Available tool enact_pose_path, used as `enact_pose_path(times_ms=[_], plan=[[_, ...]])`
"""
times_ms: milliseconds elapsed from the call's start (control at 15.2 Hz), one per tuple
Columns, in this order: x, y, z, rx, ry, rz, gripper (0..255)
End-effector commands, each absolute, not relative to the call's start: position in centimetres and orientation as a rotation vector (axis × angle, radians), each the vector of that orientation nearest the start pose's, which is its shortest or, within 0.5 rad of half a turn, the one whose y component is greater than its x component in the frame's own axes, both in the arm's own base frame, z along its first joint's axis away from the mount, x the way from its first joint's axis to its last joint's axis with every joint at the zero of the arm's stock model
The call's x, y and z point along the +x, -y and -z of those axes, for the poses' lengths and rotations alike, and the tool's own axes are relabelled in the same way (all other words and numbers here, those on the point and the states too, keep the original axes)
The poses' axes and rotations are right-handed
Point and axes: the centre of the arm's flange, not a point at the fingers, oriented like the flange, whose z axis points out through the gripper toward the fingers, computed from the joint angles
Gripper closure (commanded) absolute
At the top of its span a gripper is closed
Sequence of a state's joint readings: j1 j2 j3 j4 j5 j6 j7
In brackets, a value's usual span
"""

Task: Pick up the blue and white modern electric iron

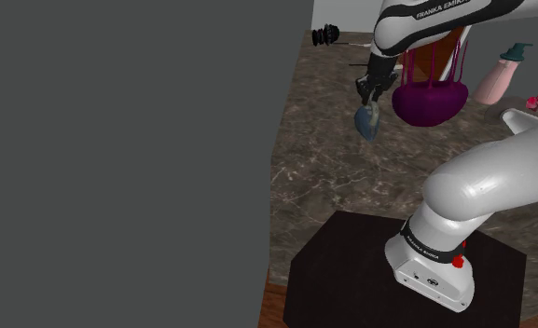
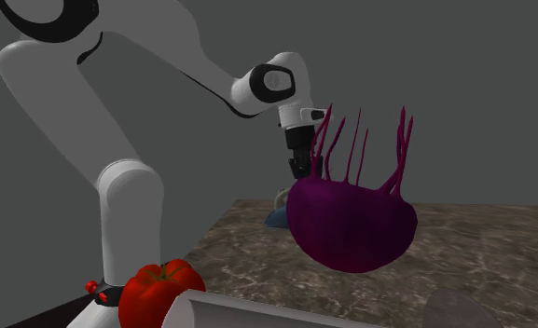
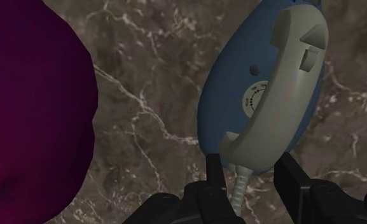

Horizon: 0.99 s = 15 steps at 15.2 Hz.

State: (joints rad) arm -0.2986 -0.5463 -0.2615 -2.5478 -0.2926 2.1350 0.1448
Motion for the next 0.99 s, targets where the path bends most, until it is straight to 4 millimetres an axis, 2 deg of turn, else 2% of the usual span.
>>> enact_pose_path(times_ms=[0,792,924], plan=[[32.6,22.4,-46.8,-3.164,-0.866,0.166,255],[32.6,22.4,-53.1,-3.164,-0.866,0.166,255],[32.6,22.4,-53.2,-3.164,-0.866,0.166,255]])
